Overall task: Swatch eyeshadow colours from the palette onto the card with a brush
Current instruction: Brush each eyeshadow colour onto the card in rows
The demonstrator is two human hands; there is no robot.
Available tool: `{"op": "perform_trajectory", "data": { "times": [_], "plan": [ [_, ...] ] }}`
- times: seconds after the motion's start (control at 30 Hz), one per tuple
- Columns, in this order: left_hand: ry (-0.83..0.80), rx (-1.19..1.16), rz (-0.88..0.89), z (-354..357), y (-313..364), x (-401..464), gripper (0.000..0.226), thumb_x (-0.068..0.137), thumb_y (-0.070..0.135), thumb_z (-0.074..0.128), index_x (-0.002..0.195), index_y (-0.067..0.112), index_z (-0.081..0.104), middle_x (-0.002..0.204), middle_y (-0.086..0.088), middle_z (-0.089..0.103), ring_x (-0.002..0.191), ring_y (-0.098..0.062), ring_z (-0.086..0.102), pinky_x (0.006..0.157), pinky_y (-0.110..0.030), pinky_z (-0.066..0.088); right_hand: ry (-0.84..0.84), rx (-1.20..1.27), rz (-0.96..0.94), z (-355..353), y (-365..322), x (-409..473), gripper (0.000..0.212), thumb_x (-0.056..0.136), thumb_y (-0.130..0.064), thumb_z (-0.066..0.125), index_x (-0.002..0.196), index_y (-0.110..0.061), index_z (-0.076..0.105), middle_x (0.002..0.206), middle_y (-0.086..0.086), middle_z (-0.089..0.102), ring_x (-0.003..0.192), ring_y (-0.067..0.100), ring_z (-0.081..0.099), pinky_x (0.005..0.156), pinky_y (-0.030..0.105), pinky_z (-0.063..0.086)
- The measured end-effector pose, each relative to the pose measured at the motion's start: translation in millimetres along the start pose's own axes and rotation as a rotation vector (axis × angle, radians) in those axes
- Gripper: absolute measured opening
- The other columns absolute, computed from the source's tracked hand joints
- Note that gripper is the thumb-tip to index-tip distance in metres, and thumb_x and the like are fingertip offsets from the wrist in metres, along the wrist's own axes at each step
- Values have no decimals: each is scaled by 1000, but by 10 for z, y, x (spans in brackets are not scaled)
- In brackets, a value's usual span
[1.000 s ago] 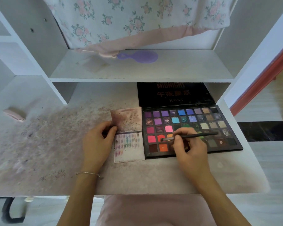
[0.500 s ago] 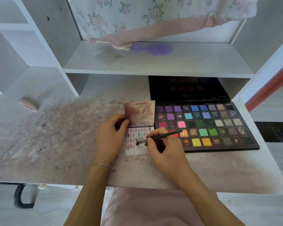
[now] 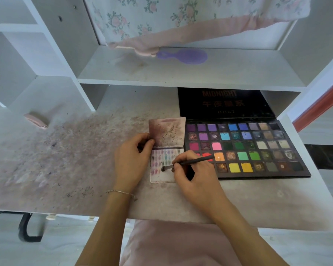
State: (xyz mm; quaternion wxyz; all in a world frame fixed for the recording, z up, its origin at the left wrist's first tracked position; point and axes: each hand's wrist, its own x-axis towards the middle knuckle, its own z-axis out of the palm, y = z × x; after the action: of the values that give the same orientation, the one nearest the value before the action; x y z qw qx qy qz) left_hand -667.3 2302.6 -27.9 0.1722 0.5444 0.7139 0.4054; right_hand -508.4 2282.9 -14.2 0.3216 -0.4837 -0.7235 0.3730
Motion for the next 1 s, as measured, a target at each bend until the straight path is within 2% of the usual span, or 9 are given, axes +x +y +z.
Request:
{"op": "perform_trajectory", "data": {
  "times": [0.17,0.3,0.47,0.6,0.77,0.87,1.0],
  "plan": [
    [8,2,-3,4,-17,-2,19,86,20,58,102,17,68,85,10,64,77,-8,60,72,-25,47,-13,4,8,1,3,-2,17,84,-16,56,78,-32,50,75,-8,60,78,17,57,71,43,49],
    [11,0,3,17,-26,10,17,86,19,59,99,18,68,80,16,62,71,3,56,65,-13,42,-10,-2,5,1,13,-2,15,83,-16,56,79,-30,51,74,-8,59,77,17,56,70,44,49],
    [4,7,2,11,-20,4,17,86,19,58,100,17,68,83,10,64,74,-6,59,68,-17,44,-5,-16,-7,6,27,5,15,84,-17,55,80,-31,50,74,-9,59,77,16,56,70,42,49],
    [10,17,6,6,-11,3,18,86,20,59,101,16,68,83,12,63,73,-4,57,67,-13,42,-14,-3,-11,11,31,10,14,83,-20,54,79,-32,50,75,-8,60,78,16,57,70,43,50],
    [17,10,1,8,-13,2,19,86,19,59,102,16,68,83,13,62,72,-1,56,66,-14,42,-6,-8,-24,15,39,7,12,82,-21,53,80,-32,49,75,-9,60,78,16,57,70,43,50],
    [14,16,0,7,-16,1,19,86,19,59,103,16,68,84,12,63,75,-6,58,68,-19,43,5,-11,-42,16,37,9,9,81,-23,52,79,-32,50,74,-12,58,77,15,56,70,42,50],
    [11,31,5,8,-5,1,21,86,20,58,105,16,67,84,13,61,73,-3,55,65,-9,38,-2,-17,-42,15,52,17,15,81,-19,55,78,-32,50,74,-12,58,77,16,56,71,44,49]
  ]
}}
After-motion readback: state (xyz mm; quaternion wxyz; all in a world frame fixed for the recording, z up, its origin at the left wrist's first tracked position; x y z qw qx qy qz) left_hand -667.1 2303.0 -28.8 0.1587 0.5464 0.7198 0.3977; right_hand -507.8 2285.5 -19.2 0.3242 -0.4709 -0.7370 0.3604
